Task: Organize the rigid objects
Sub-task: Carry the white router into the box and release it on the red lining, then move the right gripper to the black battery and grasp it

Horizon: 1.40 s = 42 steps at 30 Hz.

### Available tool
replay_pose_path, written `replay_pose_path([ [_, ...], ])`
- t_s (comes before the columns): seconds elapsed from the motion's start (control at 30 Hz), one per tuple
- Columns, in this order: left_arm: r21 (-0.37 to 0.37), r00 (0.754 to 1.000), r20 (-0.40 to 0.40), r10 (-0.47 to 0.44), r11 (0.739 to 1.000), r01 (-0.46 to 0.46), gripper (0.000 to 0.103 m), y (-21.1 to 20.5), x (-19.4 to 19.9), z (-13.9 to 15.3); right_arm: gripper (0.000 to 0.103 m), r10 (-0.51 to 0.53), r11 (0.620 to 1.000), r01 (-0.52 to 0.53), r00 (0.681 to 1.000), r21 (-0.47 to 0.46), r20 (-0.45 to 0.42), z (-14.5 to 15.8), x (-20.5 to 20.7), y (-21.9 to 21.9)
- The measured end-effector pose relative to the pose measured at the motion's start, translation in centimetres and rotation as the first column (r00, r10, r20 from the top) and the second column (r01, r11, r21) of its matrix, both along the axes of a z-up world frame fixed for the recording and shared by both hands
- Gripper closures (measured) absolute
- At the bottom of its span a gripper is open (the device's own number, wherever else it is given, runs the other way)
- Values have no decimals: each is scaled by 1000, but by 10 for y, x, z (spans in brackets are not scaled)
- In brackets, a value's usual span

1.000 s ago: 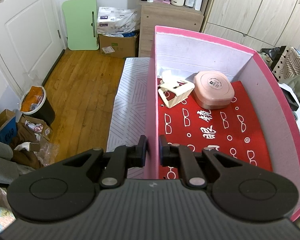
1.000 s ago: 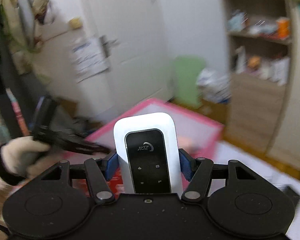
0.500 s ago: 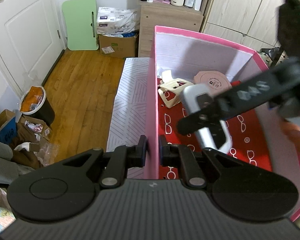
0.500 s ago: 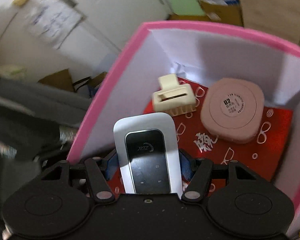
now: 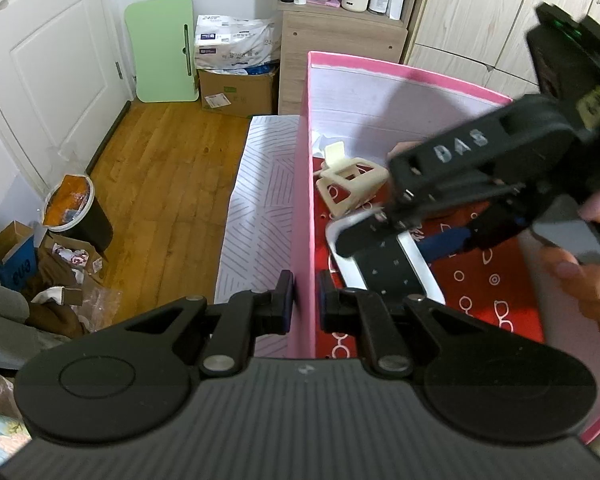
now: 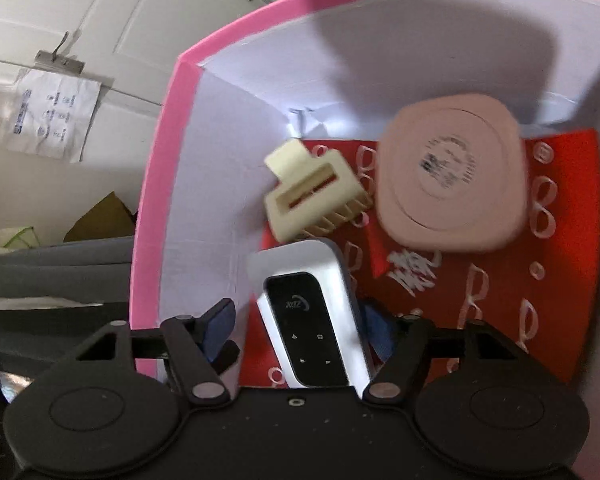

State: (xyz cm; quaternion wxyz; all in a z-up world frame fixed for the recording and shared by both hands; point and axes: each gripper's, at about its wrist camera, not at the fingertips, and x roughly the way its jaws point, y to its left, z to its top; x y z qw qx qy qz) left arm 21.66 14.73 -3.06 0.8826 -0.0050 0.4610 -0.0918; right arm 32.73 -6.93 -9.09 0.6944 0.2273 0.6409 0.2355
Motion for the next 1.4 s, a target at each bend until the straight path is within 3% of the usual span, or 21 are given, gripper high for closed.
replay_pose_path([
  [0.2, -1, 1000, 5, -2, 1000, 2, 93, 1, -2, 0, 28, 37, 998, -36, 999, 49, -11, 2, -17, -7],
  [0.37, -4, 1000, 3, -1, 1000, 1, 93, 2, -1, 0, 28, 96, 994, -101, 991, 46, 95, 21, -29, -20],
  [0.5, -5, 1000, 3, -1, 1000, 1, 93, 2, -1, -1, 28, 188, 980, -197, 961, 26, 203, 56, -59, -27],
  [0.7, 2, 1000, 2, -3, 1000, 3, 93, 1, 0, -1, 28, 229, 971, -235, 842, -50, 489, 104, -120, -80],
  [0.87, 64, 999, 10, -44, 997, 43, 93, -9, -2, -1, 23, 162, 987, -127, 825, -101, 541, 103, -158, -128],
  [1.0, 98, 998, 9, -61, 993, 60, 93, -14, -1, 0, 23, 103, 993, -45, 795, -112, 598, 90, -189, -153],
  [1.1, 103, 998, 6, -61, 993, 60, 93, -14, -1, 0, 21, 45, 983, 92, 723, -161, 689, 72, -211, -166],
  [1.2, 117, 998, 6, -68, 991, 66, 93, -15, -2, 0, 21, -37, 970, 201, 670, -134, 741, 51, -222, -179],
  [1.33, 122, 998, -2, -65, 990, 65, 93, -16, 0, 0, 21, -33, 971, 208, 605, -118, 796, 35, -237, -190],
  [1.4, 111, 998, -15, -59, 992, 61, 93, -16, 2, -1, 21, 18, 969, 186, 603, -163, 797, 28, -243, -188],
])
